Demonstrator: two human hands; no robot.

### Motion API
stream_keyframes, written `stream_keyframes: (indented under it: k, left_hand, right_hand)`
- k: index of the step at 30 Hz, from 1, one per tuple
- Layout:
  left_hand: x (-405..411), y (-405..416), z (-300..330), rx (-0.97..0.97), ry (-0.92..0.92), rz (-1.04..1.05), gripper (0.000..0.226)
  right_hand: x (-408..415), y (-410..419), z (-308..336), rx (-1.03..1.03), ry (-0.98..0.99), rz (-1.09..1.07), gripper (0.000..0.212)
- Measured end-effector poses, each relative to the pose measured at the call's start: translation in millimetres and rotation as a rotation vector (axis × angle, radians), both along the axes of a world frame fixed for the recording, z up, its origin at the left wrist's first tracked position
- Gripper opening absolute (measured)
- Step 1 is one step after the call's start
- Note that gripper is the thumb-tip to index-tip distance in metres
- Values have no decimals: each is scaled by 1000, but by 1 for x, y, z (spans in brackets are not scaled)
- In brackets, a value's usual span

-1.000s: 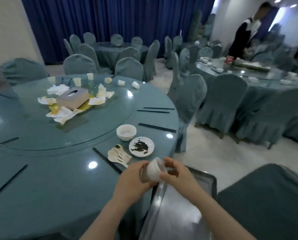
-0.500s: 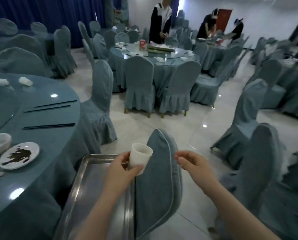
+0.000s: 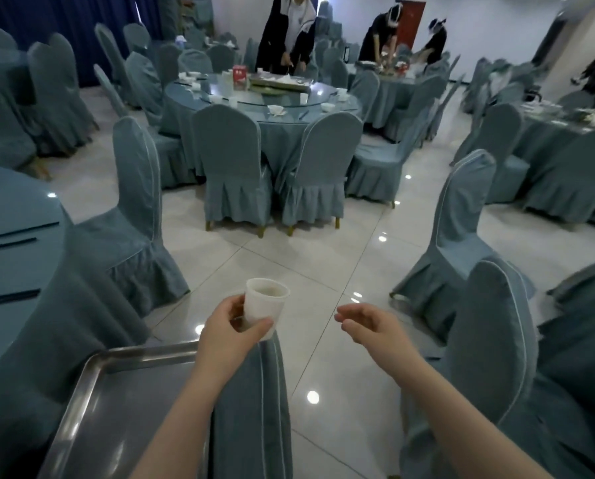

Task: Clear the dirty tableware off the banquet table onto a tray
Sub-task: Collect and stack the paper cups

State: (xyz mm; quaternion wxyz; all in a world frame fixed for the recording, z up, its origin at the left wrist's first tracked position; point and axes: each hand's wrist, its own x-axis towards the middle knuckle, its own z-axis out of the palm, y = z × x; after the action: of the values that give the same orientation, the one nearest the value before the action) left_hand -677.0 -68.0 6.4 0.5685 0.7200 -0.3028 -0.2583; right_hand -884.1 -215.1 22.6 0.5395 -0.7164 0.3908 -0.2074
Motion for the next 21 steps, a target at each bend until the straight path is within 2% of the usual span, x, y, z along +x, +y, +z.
stream_keyframes:
  k: [5, 11, 16, 21]
  left_hand:
    - [15, -82, 4, -6, -23, -8, 52]
    - [37, -170, -15, 16, -36, 99, 53]
    - [55, -215, -18, 48, -27, 251, 51]
    - [94, -235, -16, 59, 4, 459, 56]
  right_hand:
    - [7, -83, 5, 20, -9, -27, 23]
    - [52, -201, 0, 47, -4, 123, 25]
    - [113, -286, -4, 47, -6, 307, 26]
    - [216, -335, -11, 119, -45, 484, 26]
